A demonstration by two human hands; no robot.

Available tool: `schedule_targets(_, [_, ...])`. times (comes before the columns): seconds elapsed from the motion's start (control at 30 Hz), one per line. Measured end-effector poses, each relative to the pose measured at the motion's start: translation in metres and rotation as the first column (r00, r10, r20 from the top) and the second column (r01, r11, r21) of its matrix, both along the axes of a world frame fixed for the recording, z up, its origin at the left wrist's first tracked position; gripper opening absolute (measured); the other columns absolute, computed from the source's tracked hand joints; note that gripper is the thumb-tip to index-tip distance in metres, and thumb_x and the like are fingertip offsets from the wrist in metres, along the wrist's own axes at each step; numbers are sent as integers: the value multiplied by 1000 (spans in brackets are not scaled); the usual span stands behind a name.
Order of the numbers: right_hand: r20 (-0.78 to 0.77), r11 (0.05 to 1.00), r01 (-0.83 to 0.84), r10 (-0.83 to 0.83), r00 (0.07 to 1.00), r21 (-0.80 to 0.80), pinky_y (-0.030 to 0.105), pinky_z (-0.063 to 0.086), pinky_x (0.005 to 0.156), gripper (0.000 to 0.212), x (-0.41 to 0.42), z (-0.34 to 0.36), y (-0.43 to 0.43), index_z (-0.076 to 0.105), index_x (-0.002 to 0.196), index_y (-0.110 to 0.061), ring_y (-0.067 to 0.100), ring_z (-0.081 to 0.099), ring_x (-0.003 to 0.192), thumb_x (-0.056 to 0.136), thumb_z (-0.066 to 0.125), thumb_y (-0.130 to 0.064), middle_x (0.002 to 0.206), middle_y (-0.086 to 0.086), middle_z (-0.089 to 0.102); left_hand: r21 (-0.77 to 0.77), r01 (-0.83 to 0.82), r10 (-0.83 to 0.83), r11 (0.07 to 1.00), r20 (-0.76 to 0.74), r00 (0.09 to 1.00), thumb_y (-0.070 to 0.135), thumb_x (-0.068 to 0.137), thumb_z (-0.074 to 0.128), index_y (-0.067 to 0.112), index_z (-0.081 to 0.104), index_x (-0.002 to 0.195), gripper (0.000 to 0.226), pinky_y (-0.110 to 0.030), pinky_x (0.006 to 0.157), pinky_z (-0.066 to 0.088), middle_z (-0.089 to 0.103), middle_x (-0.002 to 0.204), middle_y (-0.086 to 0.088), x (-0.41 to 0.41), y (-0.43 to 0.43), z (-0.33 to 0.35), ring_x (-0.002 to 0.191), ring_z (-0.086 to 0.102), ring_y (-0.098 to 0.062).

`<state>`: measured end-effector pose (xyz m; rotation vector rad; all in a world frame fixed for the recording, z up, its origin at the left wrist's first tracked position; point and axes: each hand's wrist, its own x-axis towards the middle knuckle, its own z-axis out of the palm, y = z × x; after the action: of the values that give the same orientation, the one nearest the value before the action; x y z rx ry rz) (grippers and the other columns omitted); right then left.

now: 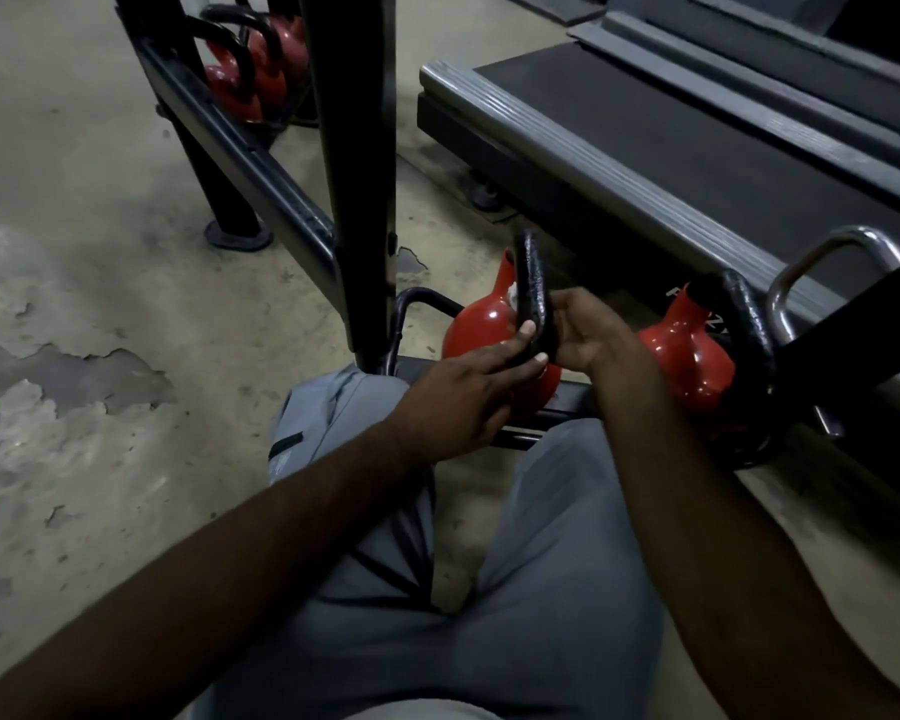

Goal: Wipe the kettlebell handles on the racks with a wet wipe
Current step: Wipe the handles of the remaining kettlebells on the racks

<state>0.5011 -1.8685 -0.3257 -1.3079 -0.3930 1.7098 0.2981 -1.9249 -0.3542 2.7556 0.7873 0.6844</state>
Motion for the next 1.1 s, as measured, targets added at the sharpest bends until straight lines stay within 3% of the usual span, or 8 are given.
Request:
schedule_targets(0.1, [-96,990,139,-137,986,21,30,59,72,26,-3,4,7,61,108,-2,21,71,78,96,39,-10,90,13,69,-9,7,-8,1000,-27,1000,20,87,61,23,38,150,68,-27,103,38,22,162,-3,0,1,1,136,44,-21])
schedule_targets(0.2, [86,997,-45,39,995,68,32,51,87,27,8,5,-7,57,114,-4,20,64,86,92,44,-12,97,13,63,-28,29,-28,999,23,999,18,86,61,22,45,146,62,-27,104,40,27,160,-1,-2,1,-2,134,46,-18])
schedule_targets(0.3, [167,973,-207,189,968,97,31,55,80,13,25,-3,-29,59,97,-10,18,64,79,96,46,-11,86,7,66,-229,60,6,972,278,961,11,89,60,19,59,135,47,-33,106,46,46,150,1,-5,9,-1,131,50,-12])
schedule_targets(0.4, [210,987,-78,48,977,137,30,54,70,16,11,3,-24,59,89,-17,18,60,73,97,46,-11,78,3,65,-438,23,221,899,497,839,8,93,61,17,63,130,37,-38,102,50,60,136,-1,2,27,7,123,57,-8])
schedule_targets(0.53, [310,979,-77,15,951,188,25,52,63,15,14,-4,-40,59,89,-18,13,61,67,96,48,-11,78,0,62,-564,-37,365,825,482,797,19,94,61,25,63,129,36,-38,97,53,62,133,8,20,59,15,108,62,-2])
schedule_targets(0.77, [432,980,-45,-44,901,194,38,45,79,10,6,9,-44,60,89,-18,22,54,83,92,51,-13,84,5,59,-604,1,237,797,314,919,30,92,64,35,67,122,31,-33,114,34,50,147,1,59,127,40,138,40,-7])
schedule_targets(0.93, [731,890,-90,-305,611,447,40,52,81,17,-8,-2,-68,69,86,-14,18,67,82,88,62,-30,86,1,71,-669,51,98,741,183,978,28,84,74,26,75,108,24,-30,110,37,49,147,-2,61,150,51,131,47,-6])
schedule_targets(1.1, [844,799,-335,-536,-23,499,28,45,70,15,-31,1,-76,72,96,-12,16,57,82,90,61,-21,92,6,62,-730,108,63,675,202,977,21,85,74,23,75,107,23,-29,112,34,48,148,1,60,156,52,132,43,-1])
